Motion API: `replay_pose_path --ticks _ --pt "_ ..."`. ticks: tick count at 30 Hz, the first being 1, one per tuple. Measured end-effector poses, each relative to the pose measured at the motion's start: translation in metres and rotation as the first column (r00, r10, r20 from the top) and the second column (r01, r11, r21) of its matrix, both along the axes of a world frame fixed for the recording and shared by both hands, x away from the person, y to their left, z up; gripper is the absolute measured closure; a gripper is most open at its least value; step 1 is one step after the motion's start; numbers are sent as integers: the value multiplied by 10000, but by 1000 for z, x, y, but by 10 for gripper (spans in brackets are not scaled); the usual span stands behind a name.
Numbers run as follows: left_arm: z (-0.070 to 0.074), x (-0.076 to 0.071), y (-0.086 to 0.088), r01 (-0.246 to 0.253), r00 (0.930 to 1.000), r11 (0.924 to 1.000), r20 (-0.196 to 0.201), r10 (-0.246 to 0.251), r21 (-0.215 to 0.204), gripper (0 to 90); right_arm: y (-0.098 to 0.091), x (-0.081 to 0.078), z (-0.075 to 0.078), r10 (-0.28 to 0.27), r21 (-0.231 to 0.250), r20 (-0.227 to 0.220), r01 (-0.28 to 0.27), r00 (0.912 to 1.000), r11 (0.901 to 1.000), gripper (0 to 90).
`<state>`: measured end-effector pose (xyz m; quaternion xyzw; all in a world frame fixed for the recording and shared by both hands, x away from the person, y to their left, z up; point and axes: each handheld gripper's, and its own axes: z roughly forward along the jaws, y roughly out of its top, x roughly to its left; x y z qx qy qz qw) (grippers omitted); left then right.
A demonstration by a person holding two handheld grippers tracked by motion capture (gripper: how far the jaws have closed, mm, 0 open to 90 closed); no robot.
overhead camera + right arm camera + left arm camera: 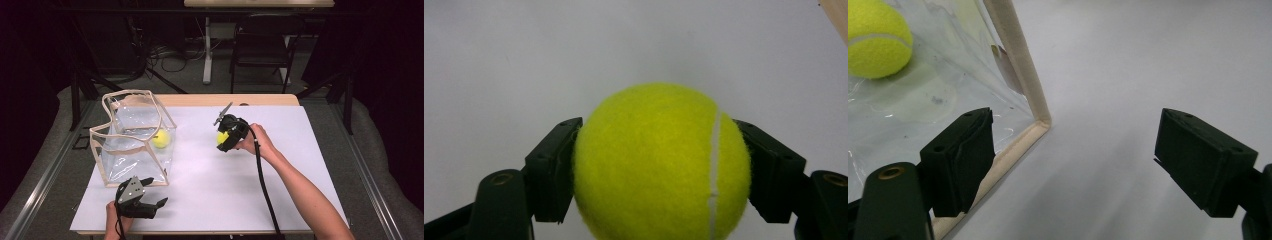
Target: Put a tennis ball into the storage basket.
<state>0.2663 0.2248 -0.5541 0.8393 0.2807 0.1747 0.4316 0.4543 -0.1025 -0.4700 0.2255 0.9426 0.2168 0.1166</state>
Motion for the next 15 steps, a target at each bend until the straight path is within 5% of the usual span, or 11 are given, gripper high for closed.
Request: replay_pose_path --ticks 15 --pt "0 0 0 -10 10000 10000 -16 10 -32 162 18 2 6 257 193 11 -257 9997 9995 258"
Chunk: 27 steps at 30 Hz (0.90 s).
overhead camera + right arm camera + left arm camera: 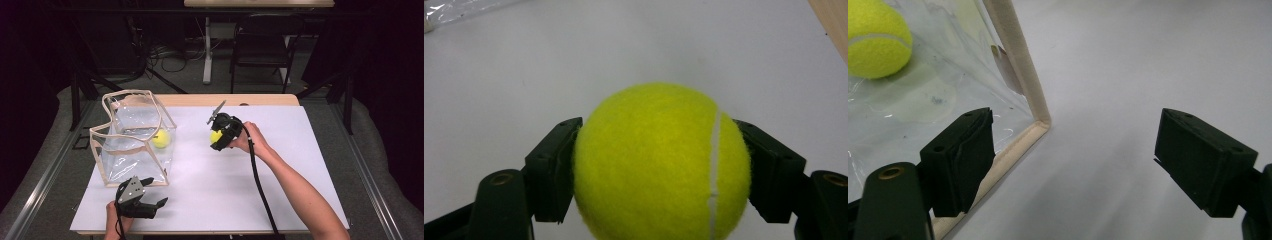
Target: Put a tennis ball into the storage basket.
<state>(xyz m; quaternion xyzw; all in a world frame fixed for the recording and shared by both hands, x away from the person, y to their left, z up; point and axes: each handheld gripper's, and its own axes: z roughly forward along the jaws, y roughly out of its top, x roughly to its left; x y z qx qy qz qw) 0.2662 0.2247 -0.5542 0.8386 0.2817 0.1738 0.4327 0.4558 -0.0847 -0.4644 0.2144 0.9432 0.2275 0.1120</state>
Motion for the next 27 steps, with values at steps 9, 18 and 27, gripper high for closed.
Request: replay_pose_path --ticks 9,18,27 --pt "0 0 0 21 10000 10000 5 -21 -18 162 9 3 5 140 57 0 -140 9999 9999 259" --pt "0 0 -1 36 10000 10000 -2 -36 9 162 18 5 11 241 129 46 -242 9997 9996 259" --pt "0 0 0 36 10000 10000 14 -36 6 162 24 7 13 318 148 69 -319 9995 9994 259"
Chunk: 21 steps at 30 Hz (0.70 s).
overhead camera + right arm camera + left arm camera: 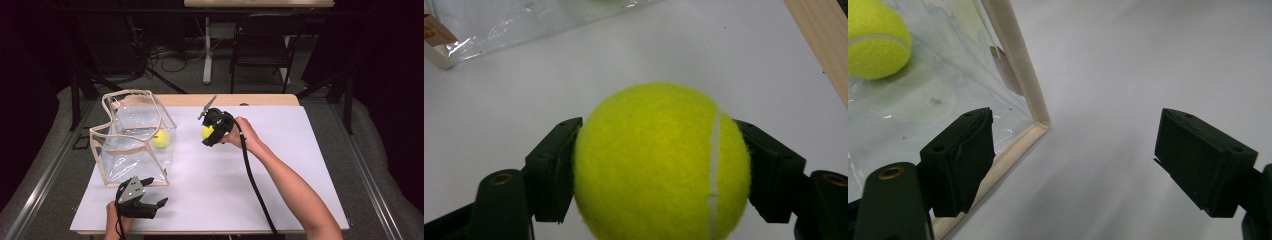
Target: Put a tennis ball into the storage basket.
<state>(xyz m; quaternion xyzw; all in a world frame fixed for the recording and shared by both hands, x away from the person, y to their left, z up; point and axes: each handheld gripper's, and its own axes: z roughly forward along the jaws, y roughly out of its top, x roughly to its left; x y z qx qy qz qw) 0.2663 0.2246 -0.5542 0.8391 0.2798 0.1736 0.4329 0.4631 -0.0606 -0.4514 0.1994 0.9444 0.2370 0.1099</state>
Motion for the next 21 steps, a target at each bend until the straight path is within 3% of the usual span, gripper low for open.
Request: replay_pose_path --ticks 21 --pt "0 0 -1 81 10000 10000 26 -81 -41 162 21 5 9 249 353 -2 -249 9997 9991 260"
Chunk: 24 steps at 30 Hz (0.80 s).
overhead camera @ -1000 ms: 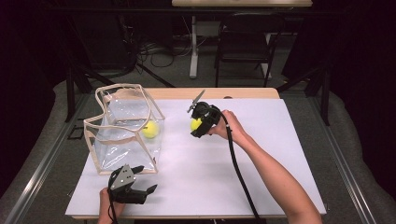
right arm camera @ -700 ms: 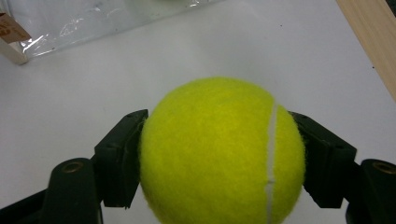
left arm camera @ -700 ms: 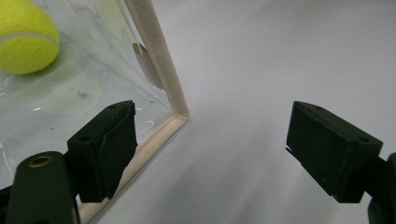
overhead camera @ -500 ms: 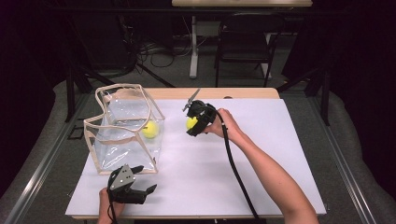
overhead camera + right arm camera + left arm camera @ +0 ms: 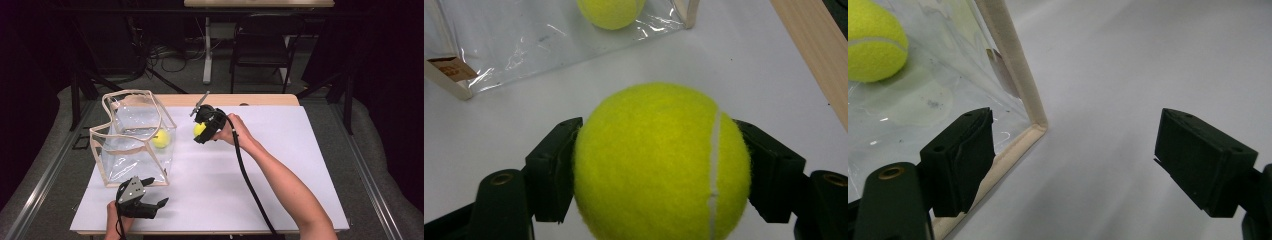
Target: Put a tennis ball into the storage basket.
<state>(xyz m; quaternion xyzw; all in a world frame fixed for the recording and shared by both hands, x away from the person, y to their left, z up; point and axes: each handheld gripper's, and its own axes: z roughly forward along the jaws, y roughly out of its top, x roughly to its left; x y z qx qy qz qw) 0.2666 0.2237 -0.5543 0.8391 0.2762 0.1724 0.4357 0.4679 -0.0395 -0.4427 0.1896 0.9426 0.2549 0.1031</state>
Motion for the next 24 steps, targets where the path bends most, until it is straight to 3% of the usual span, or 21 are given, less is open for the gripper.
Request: replay_pose_path --ticks 11,24 --pt "0 -1 0 -5 10000 10000 36 5 1 161 5 3 5 37 -65 104 -37 9999 10000 261" --pt "1 -1 1 20 10000 10000 78 -20 17 162 15 8 18 48 185 199 -51 9998 9998 261"
